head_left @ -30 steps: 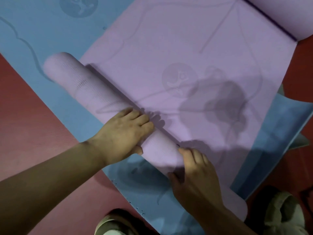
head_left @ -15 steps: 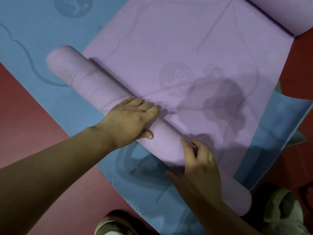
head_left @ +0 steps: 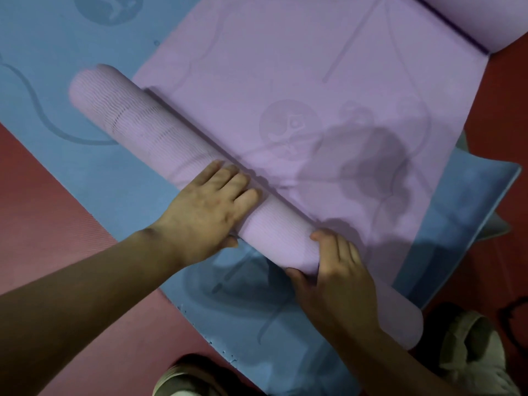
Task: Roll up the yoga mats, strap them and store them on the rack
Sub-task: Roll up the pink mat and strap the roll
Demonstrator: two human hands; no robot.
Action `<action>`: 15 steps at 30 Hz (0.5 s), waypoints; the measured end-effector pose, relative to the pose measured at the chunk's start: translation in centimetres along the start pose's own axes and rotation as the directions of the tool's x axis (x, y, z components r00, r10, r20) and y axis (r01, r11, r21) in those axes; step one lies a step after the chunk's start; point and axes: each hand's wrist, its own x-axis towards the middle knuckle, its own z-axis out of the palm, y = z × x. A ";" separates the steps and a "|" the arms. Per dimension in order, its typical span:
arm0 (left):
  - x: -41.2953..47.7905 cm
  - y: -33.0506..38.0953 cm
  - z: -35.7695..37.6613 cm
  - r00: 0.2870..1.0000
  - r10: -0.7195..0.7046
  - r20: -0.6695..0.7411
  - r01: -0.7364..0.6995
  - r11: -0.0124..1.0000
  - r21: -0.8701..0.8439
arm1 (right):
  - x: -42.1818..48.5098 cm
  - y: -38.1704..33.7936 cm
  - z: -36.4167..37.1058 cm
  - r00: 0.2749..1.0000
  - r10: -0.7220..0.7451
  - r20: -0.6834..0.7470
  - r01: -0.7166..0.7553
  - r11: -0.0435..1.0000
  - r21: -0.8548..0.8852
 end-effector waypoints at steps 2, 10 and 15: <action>0.3 0.0 -0.3 0.999 -0.007 0.041 0.005 0.999 0.033 | 0.0 0.2 -0.2 0.999 0.039 -0.003 -0.039 0.999 -0.002; 2.7 1.1 -0.4 0.974 -0.092 0.208 0.054 0.982 0.183 | 0.7 -1.0 0.9 0.987 0.160 0.018 -0.156 0.979 -0.128; 4.4 0.5 -1.1 0.988 -0.057 0.141 0.044 0.995 0.094 | 2.2 0.7 1.3 0.993 0.119 -0.015 -0.119 0.972 -0.202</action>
